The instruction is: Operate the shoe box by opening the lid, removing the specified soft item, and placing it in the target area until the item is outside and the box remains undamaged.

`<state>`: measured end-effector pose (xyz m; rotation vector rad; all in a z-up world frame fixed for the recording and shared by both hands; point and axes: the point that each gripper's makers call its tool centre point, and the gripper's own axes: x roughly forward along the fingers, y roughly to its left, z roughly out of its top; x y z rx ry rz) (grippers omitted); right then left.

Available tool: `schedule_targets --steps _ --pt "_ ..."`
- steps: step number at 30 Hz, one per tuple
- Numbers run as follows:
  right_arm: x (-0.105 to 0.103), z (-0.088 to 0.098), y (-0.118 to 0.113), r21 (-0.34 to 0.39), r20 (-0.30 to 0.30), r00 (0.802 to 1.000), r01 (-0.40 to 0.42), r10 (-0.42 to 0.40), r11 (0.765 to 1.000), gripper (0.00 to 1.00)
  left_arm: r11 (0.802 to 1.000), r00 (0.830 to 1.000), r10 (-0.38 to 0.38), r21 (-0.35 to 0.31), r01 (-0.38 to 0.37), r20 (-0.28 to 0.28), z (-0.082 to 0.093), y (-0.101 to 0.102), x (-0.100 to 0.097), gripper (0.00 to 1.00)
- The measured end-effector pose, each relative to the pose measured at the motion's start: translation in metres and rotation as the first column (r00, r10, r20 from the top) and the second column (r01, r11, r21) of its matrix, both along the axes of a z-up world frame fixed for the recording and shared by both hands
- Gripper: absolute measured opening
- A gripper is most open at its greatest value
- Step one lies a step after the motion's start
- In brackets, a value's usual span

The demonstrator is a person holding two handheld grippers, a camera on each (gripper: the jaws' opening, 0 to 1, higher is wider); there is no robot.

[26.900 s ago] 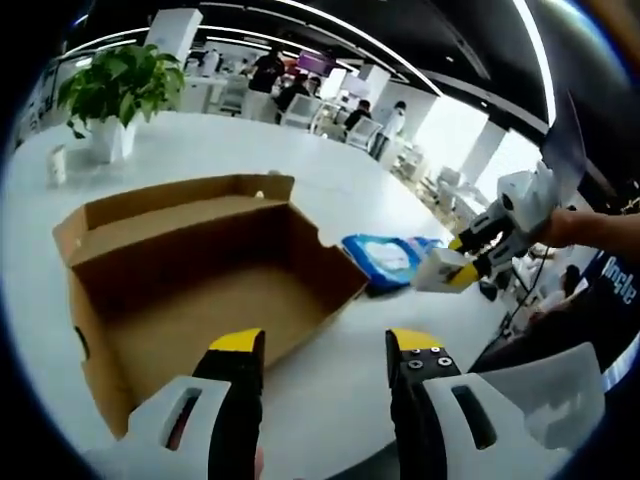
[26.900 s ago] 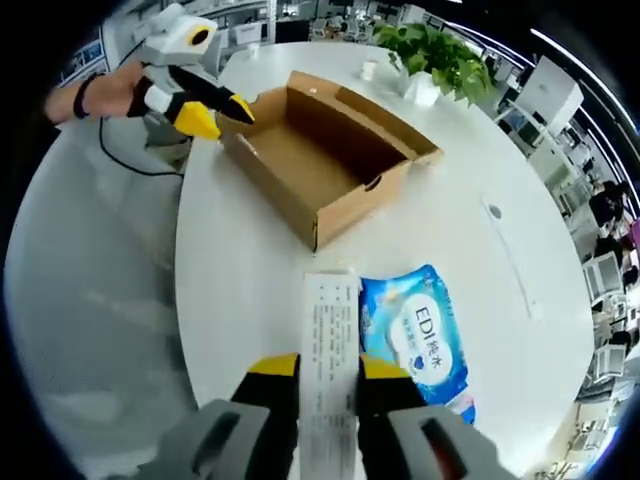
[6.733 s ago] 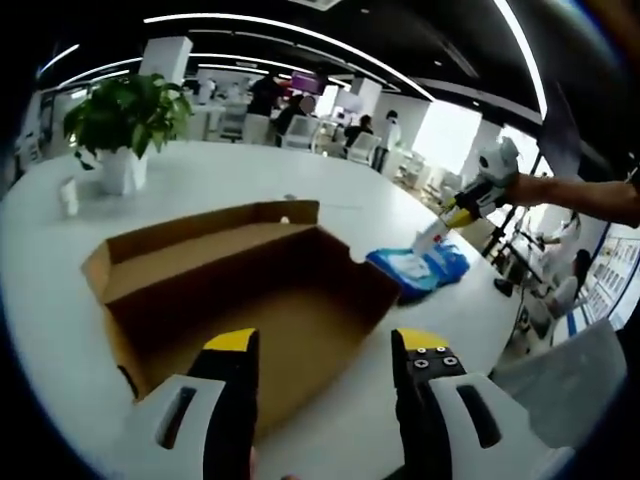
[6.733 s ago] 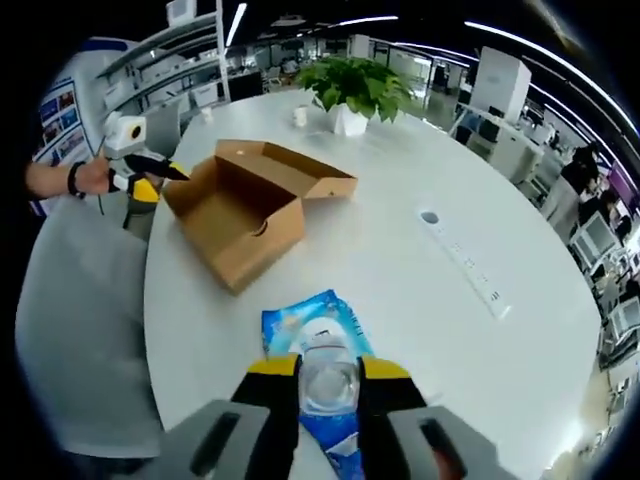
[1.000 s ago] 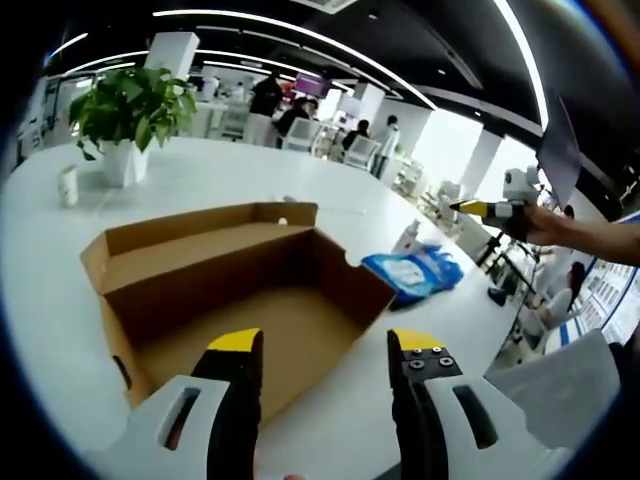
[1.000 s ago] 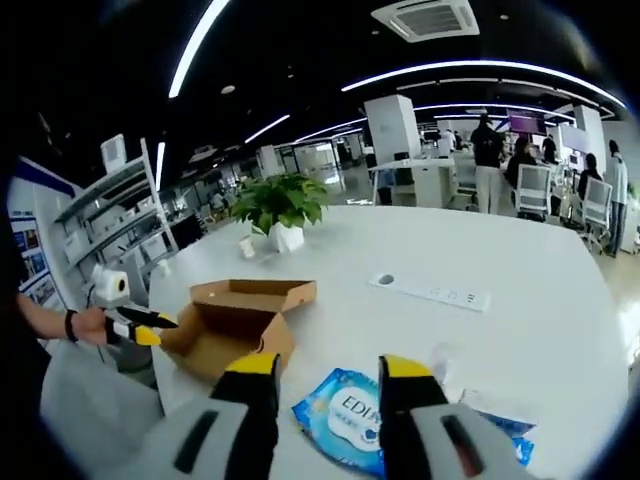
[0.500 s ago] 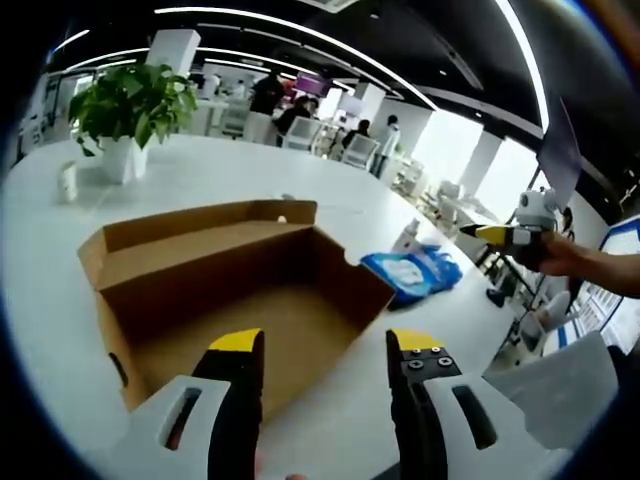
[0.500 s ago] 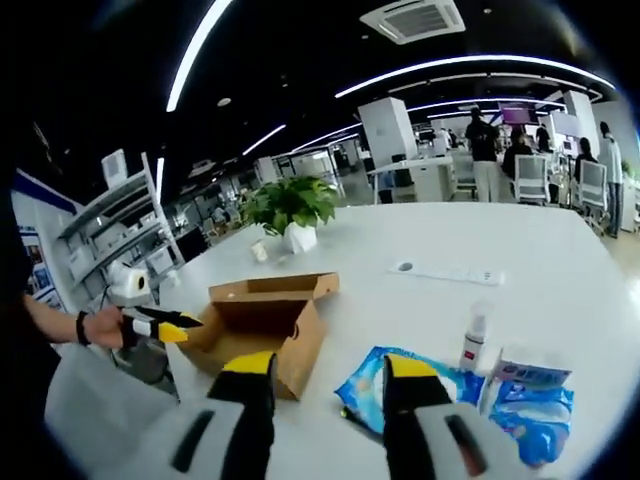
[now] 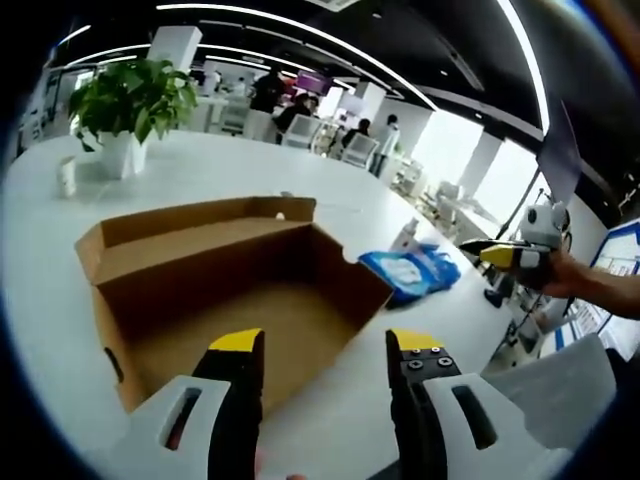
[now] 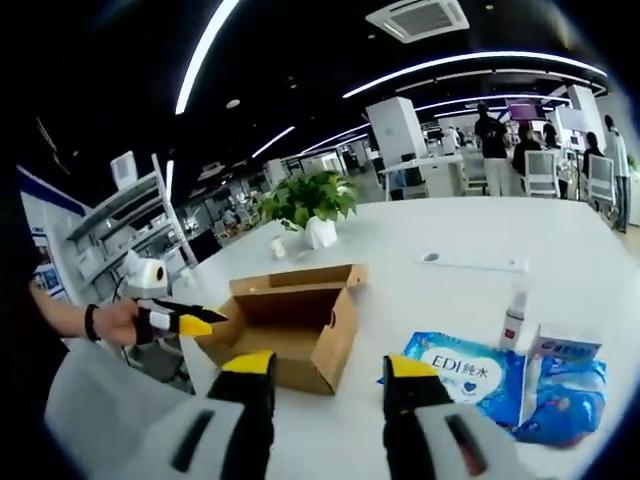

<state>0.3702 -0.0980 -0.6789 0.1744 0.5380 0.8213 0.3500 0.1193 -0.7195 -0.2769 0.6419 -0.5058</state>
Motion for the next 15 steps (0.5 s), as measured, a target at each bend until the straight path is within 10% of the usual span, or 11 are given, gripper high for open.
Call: schedule_targets --steps 15 --pt "-0.026 -0.023 0.034 0.05 -0.038 0.999 0.005 -0.003 0.999 0.41 0.999 1.0 0.026 -0.018 -0.026 -0.005 0.001 0.002 0.001 0.49"
